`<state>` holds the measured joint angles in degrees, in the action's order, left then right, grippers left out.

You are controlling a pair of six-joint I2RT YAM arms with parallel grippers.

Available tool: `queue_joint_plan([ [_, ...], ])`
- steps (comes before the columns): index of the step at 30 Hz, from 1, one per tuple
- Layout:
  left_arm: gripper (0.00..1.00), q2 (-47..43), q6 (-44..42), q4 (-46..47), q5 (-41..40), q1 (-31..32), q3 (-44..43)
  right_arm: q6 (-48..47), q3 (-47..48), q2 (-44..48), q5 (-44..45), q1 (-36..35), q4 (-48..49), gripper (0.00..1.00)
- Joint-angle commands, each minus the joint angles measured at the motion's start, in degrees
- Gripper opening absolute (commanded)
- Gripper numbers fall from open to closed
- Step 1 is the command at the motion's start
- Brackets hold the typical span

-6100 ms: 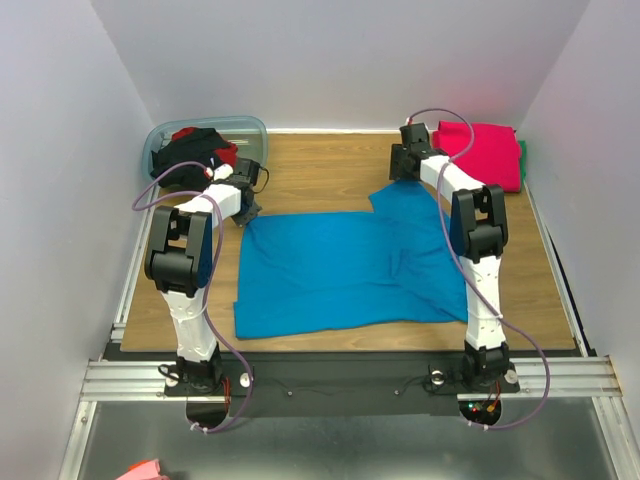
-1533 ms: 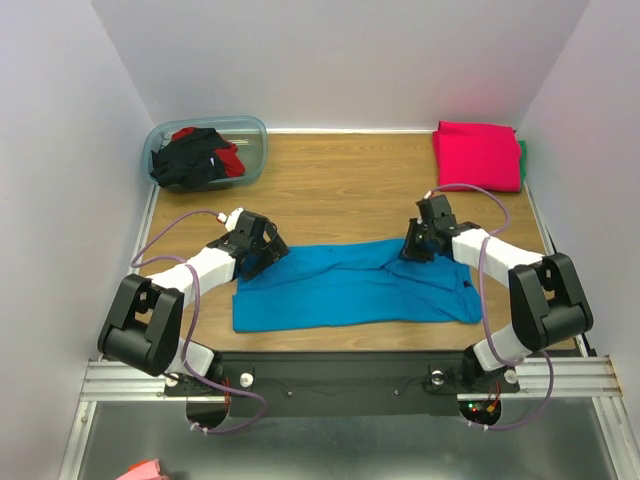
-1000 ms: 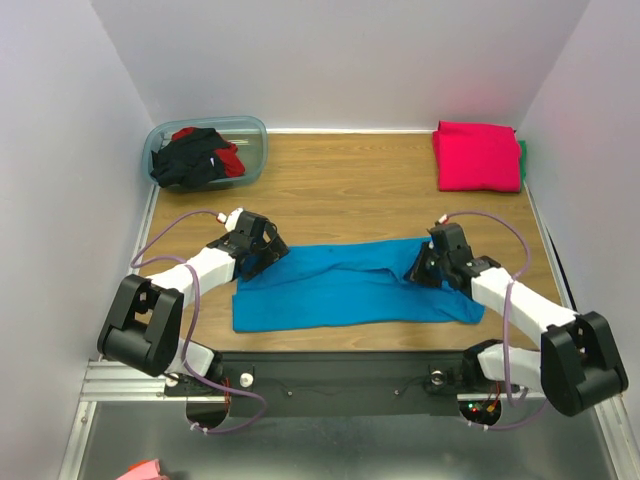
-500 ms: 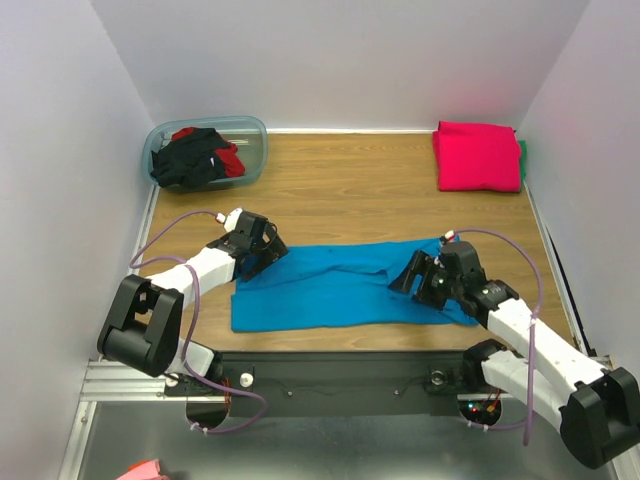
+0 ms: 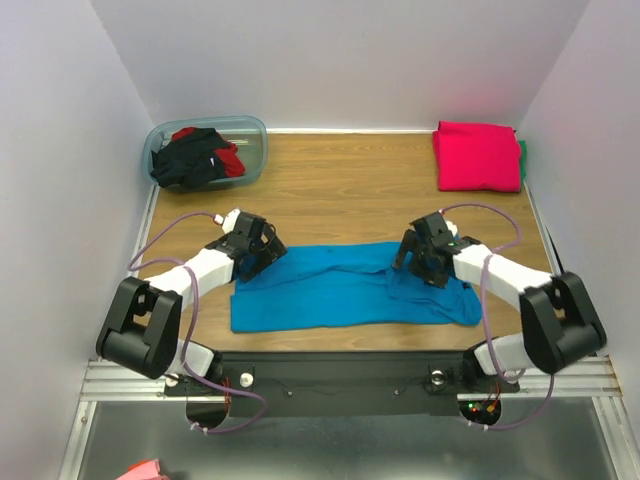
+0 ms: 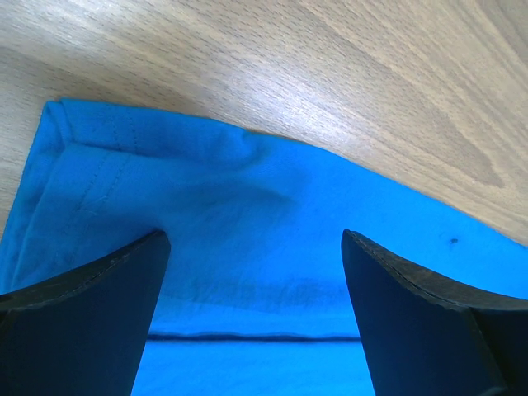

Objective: Fold and stack the t-shirts
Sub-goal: Fold the tshirt

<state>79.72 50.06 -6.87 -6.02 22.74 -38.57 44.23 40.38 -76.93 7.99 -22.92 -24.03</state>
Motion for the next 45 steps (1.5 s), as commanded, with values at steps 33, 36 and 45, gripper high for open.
queue_joint_plan([
  [33,0.98,2.3,23.3,-9.5,-2.6,42.9,-12.6,-29.8,97.8,-74.4,-29.8,0.0,15.1,1.0],
  [36,0.98,0.4,23.1,-13.7,-5.5,43.1,-14.9,-30.8,96.6,-68.2,-32.3,0.1,14.9,1.0],
  [45,0.98,-11.6,28.2,-22.7,-12.5,43.4,-8.6,-29.7,73.5,-41.5,-25.1,-0.1,14.2,1.0],
])
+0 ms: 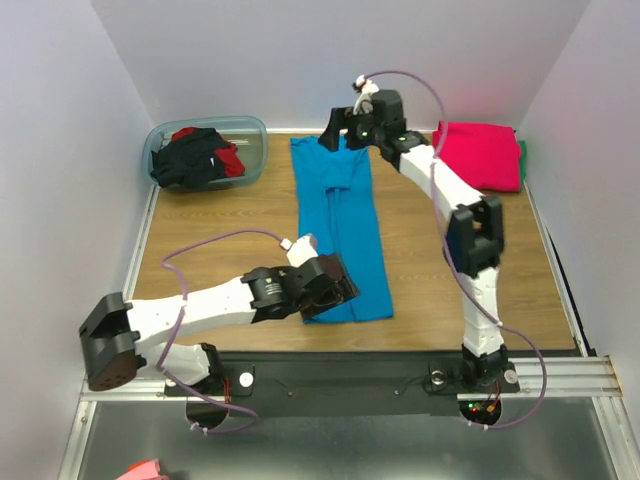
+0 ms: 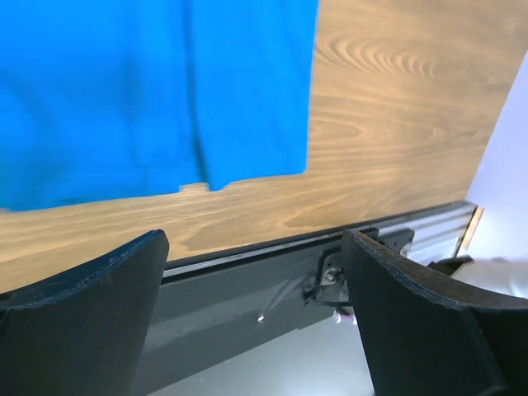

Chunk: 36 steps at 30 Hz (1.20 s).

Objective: Fold and stack the t-shirts
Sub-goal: Fold the tshirt

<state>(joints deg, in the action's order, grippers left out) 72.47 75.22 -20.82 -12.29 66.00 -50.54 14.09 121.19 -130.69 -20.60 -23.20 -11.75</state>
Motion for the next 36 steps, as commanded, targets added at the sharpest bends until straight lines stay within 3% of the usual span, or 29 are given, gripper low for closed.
queue_joint_plan([
  [1,0.98,-5.1,4.2,-12.1,-6.9,0.1,5.4,1.1,-11.7,18.7,7.0,0.3,1.6,1.0],
  [2,0.98,-5.8,5.4,-13.4,-7.5,-0.3,6.8,2.0,-21.9,22.7,8.6,0.3,1.6,1.0],
  [4,0.98,-8.3,6.9,-14.2,-7.3,-1.3,11.2,5.3,-32.1,33.4,11.2,0.3,1.4,1.0],
  [5,0.98,-9.9,7.0,-13.8,-6.9,-1.8,12.7,6.7,-42.9,36.8,13.7,0.3,1.2,1.0],
  [9,0.98,-13.1,4.1,-5.6,-3.8,-5.3,19.9,12.5,-62.8,48.9,14.5,0.2,0.2,1.0],
  [13,0.95,-14.2,4.9,-1.6,-2.2,-6.3,24.2,18.4,-73.7,57.0,14.4,0.2,-1.4,1.0],
  [16,0.84,-13.3,2.4,3.3,-0.9,-8.8,25.1,22.0,-78.4,62.4,15.5,0.2,-1.4,1.0],
  [19,0.77,-11.3,0.4,5.1,-0.7,-10.0,24.8,21.9,-81.1,65.3,11.0,0.1,-1.5,1.0],
  [22,0.53,-8.1,-1.9,8.7,1.6,-11.2,24.4,22.4,-85.9,67.6,7.1,0.2,-2.2,0.99],
  [28,0.23,-2.0,-3.0,11.9,5.3,-11.2,24.7,24.0,-91.6,69.7,2.4,0.2,-3.5,0.95],
  [29,0.11,-1.5,-3.1,12.7,6.4,-11.2,25.1,24.0,-92.1,69.6,1.9,0.2,-3.7,0.94],
  [31,0.0,-0.5,-3.2,14.8,7.6,-11.2,25.8,24.5,-94.0,69.6,1.0,0.1,-4.2,0.92],
  [36,0.0,-0.4,-3.8,15.5,8.3,-10.6,26.0,25.6,-96.8,70.2,-2.3,-0.5,-4.5,0.75],
])
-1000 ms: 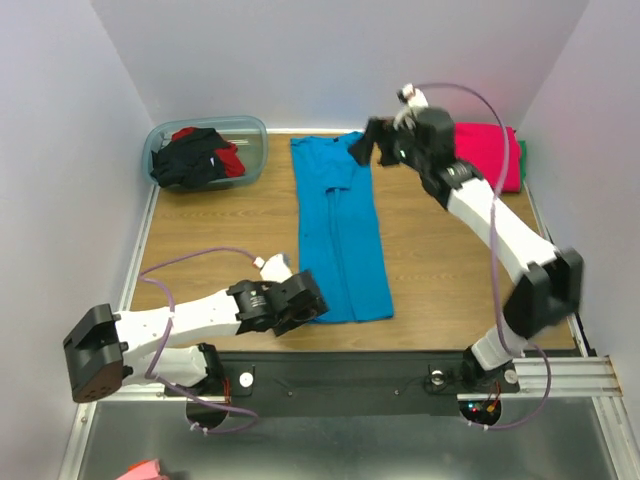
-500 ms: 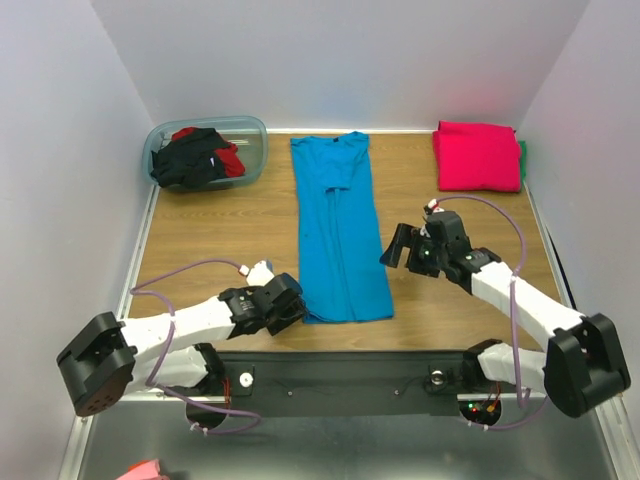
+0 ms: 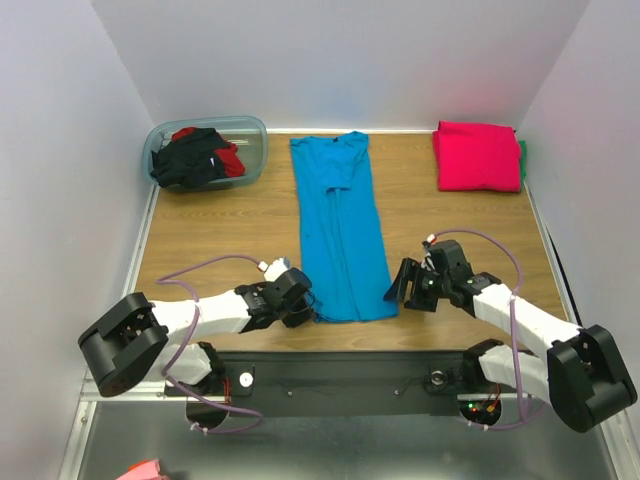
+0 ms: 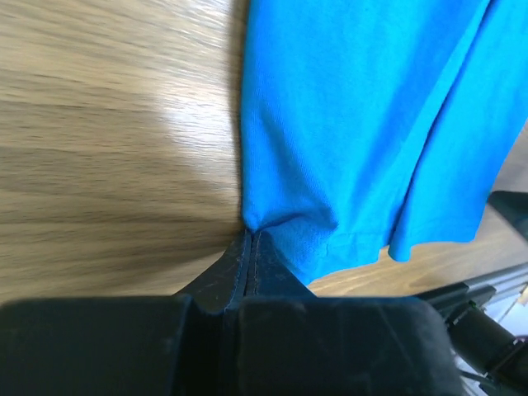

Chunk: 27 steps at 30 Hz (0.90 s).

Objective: Fold and stack the t-shirts
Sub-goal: Fold the tshirt

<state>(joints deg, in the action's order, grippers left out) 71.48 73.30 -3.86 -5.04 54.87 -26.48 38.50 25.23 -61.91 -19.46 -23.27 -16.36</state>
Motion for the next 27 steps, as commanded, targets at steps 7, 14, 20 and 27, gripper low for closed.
queue_joint_plan([
  [7,0.0,-3.5,-0.9,-1.3,-0.9,2.9,3.5,1.1,-2.0,-1.0,-0.2,-1.0,-0.3,0.63],
  [14,0.0,-3.8,-0.7,0.0,-0.9,5.3,2.9,1.5,-1.2,-4.9,0.2,-2.4,1.5,0.37],
  [20,0.0,-4.0,1.4,-1.0,-0.9,9.5,2.1,4.7,-3.1,1.5,-0.8,-4.3,0.7,0.01],
  [27,0.0,-6.8,3.6,-4.2,-1.8,15.7,0.7,6.3,-2.9,15.1,0.8,-4.7,-11.5,0.0],
])
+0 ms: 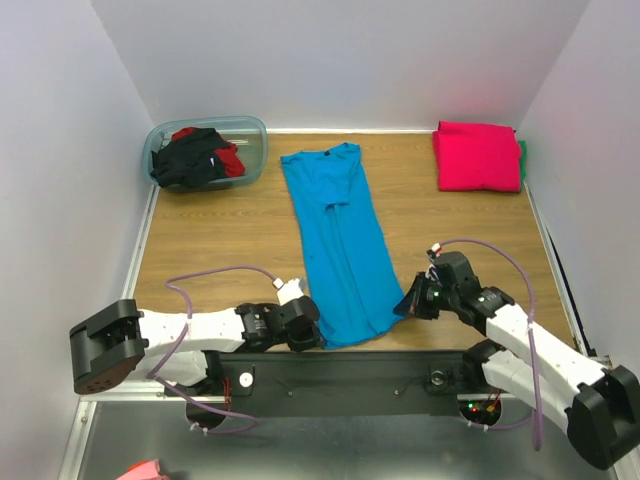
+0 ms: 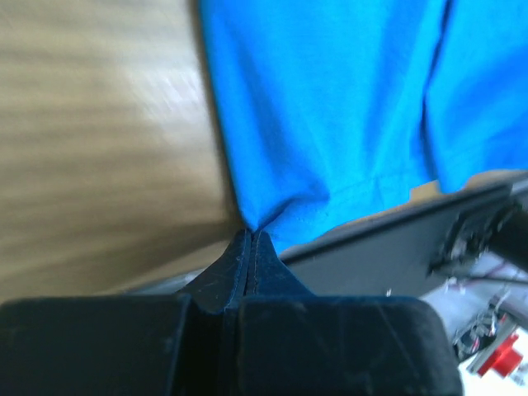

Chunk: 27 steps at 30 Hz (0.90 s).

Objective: Fold and stack the t-shirts
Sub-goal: Fold the tshirt

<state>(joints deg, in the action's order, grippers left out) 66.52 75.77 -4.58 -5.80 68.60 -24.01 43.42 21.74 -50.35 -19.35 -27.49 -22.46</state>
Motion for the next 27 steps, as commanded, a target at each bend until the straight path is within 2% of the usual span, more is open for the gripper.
queue_joint_plan([
  [1,0.0,-1.8,1.0,-4.0,-1.4,2.0,-2.4,1.8,1.0,4.7,0.7,-0.5,-6.1,0.0],
  [4,0.0,-1.2,0.4,-7.0,-3.7,1.9,-5.3,1.2,3.9,5.0,2.9,-0.5,-6.4,0.0],
  [10,0.0,-2.2,-2.8,-10.4,-8.9,-0.7,-11.8,-1.1,13.7,-2.3,10.9,-0.5,-6.3,0.0],
  [17,0.0,-0.8,-14.4,-7.2,-5.3,-13.4,-16.6,-2.4,25.4,-13.4,19.0,-0.5,-4.4,0.0],
  [27,0.0,7.0,-24.3,-7.6,-4.2,-26.1,-26.2,-6.8,43.6,-30.7,27.7,-0.4,-2.2,0.0],
])
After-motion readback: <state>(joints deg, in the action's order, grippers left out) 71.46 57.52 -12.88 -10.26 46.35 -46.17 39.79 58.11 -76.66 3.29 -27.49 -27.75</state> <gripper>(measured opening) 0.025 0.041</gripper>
